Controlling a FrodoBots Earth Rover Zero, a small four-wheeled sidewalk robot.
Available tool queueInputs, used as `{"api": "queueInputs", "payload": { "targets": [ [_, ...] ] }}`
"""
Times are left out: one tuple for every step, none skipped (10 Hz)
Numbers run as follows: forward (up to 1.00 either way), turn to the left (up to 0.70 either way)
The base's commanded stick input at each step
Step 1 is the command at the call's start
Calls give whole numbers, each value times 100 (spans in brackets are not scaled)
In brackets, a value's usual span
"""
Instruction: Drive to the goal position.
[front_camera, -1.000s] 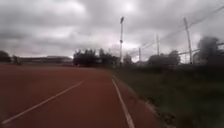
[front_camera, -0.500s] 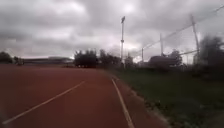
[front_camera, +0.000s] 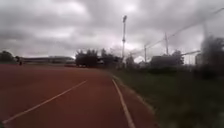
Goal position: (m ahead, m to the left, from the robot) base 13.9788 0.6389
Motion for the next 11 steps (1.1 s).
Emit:
{"api": "queueInputs", "payload": {
  "targets": [
    [70, 0],
    [70, 0],
    [70, 0],
    [70, 0],
    [70, 0],
    [70, 0],
    [70, 0],
    [70, 0],
    [70, 0],
    [70, 0],
    [70, 0]
  ]
}}
